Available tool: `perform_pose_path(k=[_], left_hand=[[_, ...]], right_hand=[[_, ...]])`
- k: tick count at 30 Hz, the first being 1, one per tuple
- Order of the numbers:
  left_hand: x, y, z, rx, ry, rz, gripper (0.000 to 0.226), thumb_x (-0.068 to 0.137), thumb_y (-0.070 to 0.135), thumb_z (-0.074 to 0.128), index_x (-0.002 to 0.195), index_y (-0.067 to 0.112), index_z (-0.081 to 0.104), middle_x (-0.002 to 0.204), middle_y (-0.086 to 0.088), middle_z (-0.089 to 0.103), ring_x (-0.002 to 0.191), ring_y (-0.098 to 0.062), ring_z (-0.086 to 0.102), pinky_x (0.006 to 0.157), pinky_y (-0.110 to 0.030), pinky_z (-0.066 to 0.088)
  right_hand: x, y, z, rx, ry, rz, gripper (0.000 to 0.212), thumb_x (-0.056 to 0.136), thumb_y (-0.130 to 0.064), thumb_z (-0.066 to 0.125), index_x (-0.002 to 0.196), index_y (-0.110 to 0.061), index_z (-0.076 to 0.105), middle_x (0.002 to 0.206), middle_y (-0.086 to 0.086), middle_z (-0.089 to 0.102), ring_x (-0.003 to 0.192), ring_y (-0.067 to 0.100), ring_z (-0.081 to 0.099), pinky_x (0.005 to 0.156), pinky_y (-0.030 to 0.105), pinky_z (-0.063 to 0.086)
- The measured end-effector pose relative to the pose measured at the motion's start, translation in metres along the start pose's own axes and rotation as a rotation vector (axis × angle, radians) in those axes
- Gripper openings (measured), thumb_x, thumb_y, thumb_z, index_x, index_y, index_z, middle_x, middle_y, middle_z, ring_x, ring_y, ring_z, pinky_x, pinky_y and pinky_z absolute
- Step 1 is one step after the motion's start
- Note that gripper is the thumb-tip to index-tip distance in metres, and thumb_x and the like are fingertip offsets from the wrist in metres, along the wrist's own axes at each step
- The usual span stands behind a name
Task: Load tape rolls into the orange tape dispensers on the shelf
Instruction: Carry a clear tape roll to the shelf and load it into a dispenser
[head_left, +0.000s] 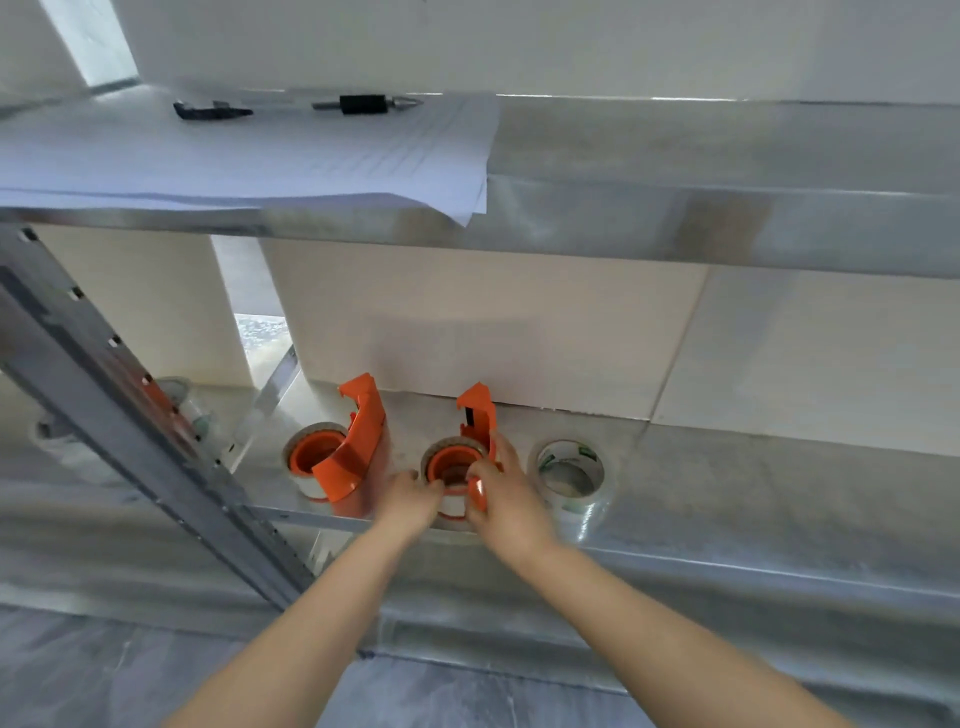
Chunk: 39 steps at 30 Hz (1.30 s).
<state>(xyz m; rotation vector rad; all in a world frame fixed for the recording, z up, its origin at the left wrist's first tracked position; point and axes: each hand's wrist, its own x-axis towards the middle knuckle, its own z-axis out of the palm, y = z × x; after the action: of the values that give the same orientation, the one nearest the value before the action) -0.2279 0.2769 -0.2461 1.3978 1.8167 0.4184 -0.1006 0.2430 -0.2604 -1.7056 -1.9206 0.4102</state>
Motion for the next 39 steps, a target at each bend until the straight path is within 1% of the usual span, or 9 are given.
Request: perform_pose_path(k=[4, 7, 10, 17, 19, 24, 29, 35, 39], left_hand=[[0.005, 0.004, -0.005, -0.117, -0.065, 0.015, 0.029, 0.085, 0.013, 0.051, 0.105, -0.005, 0.061, 0.102, -0.028, 0.066, 0.093, -0.040, 0.064, 0.075, -0.040, 0.049], [0.006, 0.007, -0.010, -0.481, -0.129, -0.121, 0.030, 0.083, 0.007, 0.053, 0.110, -0.003, 0.057, 0.109, -0.027, 0.063, 0.098, -0.038, 0.063, 0.085, -0.044, 0.052], [0.004, 0.006, -0.015, -0.829, -0.284, -0.243, 0.012, 0.087, 0.014, 0.055, 0.097, 0.009, 0.060, 0.096, -0.013, 0.065, 0.082, -0.021, 0.062, 0.070, -0.029, 0.051], [0.001, 0.011, -0.032, -1.208, -0.545, -0.095, 0.018, 0.093, 0.020, 0.050, 0.090, 0.008, 0.063, 0.074, -0.010, 0.075, 0.067, -0.021, 0.072, 0.064, -0.032, 0.059], [0.001, 0.009, -0.032, -1.284, -0.563, -0.096, 0.036, 0.095, 0.033, 0.045, 0.090, 0.007, 0.070, 0.080, -0.011, 0.076, 0.073, -0.021, 0.074, 0.066, -0.033, 0.060], [0.007, 0.000, -0.039, -1.472, -0.552, -0.238, 0.067, 0.094, 0.055, 0.028, 0.119, 0.000, 0.056, 0.114, -0.024, 0.068, 0.116, -0.035, 0.058, 0.110, -0.048, 0.036], [0.006, 0.009, -0.040, -1.565, -0.504, -0.317, 0.047, 0.102, 0.032, 0.025, 0.137, 0.006, 0.042, 0.118, -0.014, 0.060, 0.106, -0.025, 0.060, 0.086, -0.040, 0.052], [0.003, 0.026, -0.038, -1.602, -0.483, -0.326, 0.041, 0.102, 0.029, 0.027, 0.133, 0.007, 0.043, 0.096, -0.013, 0.065, 0.087, -0.022, 0.064, 0.072, -0.038, 0.051], [0.008, 0.035, -0.037, -1.670, -0.394, -0.340, 0.041, 0.102, 0.029, 0.028, 0.135, 0.008, 0.042, 0.124, -0.012, 0.062, 0.110, -0.025, 0.062, 0.086, -0.040, 0.050]], right_hand=[[0.001, -0.001, 0.007, 0.032, 0.030, 0.045, 0.012, 0.082, -0.019, 0.057, 0.088, -0.009, 0.055, 0.152, 0.006, 0.026, 0.124, 0.025, 0.047, 0.091, 0.028, 0.046], [0.000, 0.001, 0.003, 0.122, 0.074, 0.113, 0.014, 0.078, -0.021, 0.064, 0.084, -0.011, 0.056, 0.150, 0.004, 0.029, 0.127, 0.021, 0.044, 0.090, 0.021, 0.036], [-0.003, -0.002, -0.004, 0.229, 0.125, 0.130, 0.018, 0.075, -0.026, 0.070, 0.081, -0.013, 0.058, 0.146, 0.004, 0.037, 0.133, 0.016, 0.039, 0.103, 0.025, 0.037], [-0.003, -0.029, -0.015, 0.080, 0.275, 0.053, 0.029, 0.070, -0.037, 0.069, 0.091, -0.017, 0.065, 0.130, 0.005, 0.055, 0.122, 0.025, 0.047, 0.099, 0.038, 0.042], [-0.001, -0.038, -0.016, 0.049, 0.311, -0.035, 0.021, 0.069, -0.027, 0.073, 0.082, -0.012, 0.067, 0.116, 0.007, 0.063, 0.115, 0.027, 0.052, 0.094, 0.034, 0.040], [0.008, -0.044, -0.035, 0.313, 0.175, -0.010, 0.010, 0.072, -0.010, 0.074, 0.076, -0.006, 0.066, 0.079, 0.001, 0.067, 0.075, 0.017, 0.061, 0.073, 0.021, 0.044], [0.022, -0.039, -0.064, 0.733, 0.203, 0.264, 0.025, 0.079, -0.004, 0.069, 0.066, -0.021, 0.058, 0.066, -0.010, 0.059, 0.054, -0.008, 0.053, 0.061, 0.011, 0.042], [0.037, -0.027, -0.099, 1.023, 0.245, 0.468, 0.012, 0.086, -0.012, 0.064, 0.075, -0.015, 0.061, 0.077, 0.001, 0.064, 0.075, 0.013, 0.062, 0.076, 0.028, 0.053], [0.048, -0.005, -0.118, 1.270, 0.335, 0.511, 0.014, 0.090, -0.014, 0.058, 0.076, -0.013, 0.056, 0.085, 0.005, 0.063, 0.084, 0.018, 0.060, 0.083, 0.033, 0.052]])
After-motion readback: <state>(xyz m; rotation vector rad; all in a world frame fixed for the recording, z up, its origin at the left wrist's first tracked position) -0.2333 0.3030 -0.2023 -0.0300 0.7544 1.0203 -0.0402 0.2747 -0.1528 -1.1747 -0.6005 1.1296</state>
